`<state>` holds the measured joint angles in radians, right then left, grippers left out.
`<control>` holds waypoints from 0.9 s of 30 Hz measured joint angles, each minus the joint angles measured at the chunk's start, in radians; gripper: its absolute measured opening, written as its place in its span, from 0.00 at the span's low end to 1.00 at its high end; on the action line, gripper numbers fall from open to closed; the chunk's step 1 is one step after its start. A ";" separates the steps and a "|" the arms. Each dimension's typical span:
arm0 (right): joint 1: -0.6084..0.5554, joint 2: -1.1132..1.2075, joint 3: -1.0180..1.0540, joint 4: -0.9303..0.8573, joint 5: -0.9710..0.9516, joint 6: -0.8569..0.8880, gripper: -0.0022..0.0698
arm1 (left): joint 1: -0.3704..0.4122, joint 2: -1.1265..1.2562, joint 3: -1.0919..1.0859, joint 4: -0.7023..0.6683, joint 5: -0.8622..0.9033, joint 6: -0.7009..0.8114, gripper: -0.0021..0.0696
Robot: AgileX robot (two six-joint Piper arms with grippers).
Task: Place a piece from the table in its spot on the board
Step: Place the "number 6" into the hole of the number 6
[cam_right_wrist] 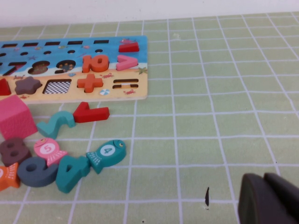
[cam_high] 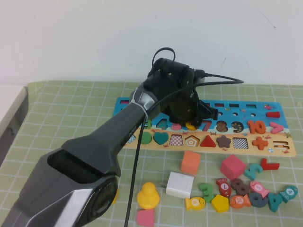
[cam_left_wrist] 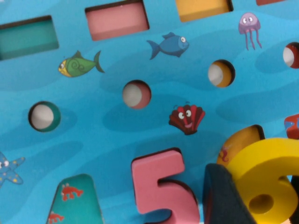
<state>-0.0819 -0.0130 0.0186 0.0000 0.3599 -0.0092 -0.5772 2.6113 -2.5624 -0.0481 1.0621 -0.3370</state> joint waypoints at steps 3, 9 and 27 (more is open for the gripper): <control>0.000 0.000 0.000 0.000 0.000 0.000 0.03 | 0.000 0.000 0.000 0.000 0.000 0.000 0.38; 0.000 0.000 0.000 0.000 0.000 0.000 0.03 | 0.000 0.000 -0.007 -0.002 0.003 0.000 0.46; 0.000 0.000 0.000 0.000 0.000 0.000 0.03 | 0.000 0.014 -0.102 -0.002 0.036 0.049 0.46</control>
<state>-0.0819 -0.0130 0.0186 0.0000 0.3599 -0.0092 -0.5772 2.6254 -2.6649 -0.0499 1.0978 -0.2877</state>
